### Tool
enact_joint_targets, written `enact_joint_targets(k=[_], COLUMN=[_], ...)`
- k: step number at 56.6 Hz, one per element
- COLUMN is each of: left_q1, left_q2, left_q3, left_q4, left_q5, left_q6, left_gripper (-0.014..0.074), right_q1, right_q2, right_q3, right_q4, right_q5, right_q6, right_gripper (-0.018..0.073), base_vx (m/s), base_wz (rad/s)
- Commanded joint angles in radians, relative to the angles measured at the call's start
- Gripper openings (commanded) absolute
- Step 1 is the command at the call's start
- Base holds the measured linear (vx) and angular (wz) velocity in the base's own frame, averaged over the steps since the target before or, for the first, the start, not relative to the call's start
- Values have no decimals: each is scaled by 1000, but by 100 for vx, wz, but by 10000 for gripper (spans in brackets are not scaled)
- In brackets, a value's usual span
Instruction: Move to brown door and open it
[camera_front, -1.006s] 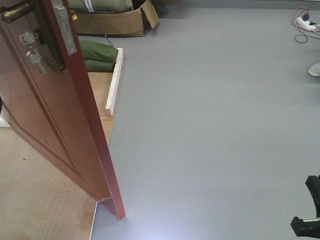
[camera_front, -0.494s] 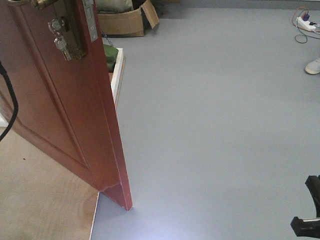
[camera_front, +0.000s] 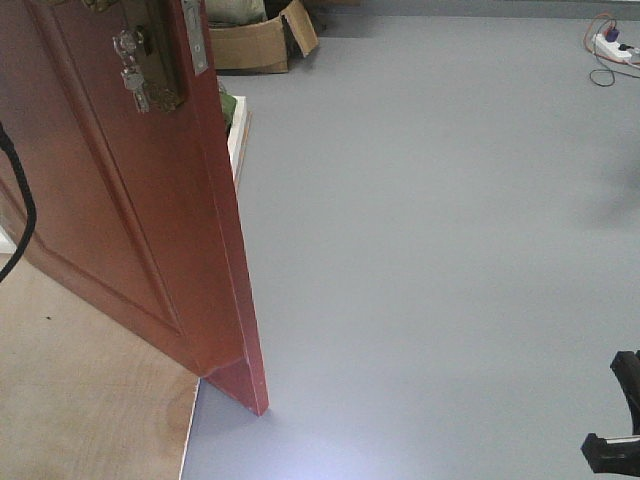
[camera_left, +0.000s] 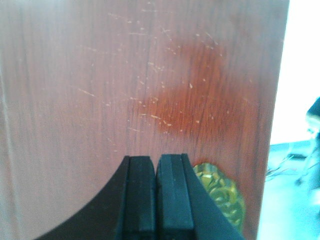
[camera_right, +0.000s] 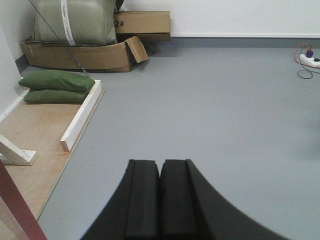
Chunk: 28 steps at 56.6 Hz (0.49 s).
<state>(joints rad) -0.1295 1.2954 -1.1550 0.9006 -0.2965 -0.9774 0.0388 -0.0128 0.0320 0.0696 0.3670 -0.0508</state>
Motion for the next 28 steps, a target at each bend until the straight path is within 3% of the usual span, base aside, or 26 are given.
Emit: enact_joint_targets(k=[1,28], left_q1=[-6,-6], left_q2=[-28,-28], left_q3=[-33,-33], left_q4=[-23,-23], left_q5=[-56,-64], left_q6=[67,76], left_gripper=[42,43], right_q1=[0,0], right_q2=[-6,-6], right_q3=[4,4], right_q4=[-3,-3], right_q5=[-77,-77], right_q6=[-6,-6], right_gripper=[0,0], base_vx=[0,0], base_wz=[0,0])
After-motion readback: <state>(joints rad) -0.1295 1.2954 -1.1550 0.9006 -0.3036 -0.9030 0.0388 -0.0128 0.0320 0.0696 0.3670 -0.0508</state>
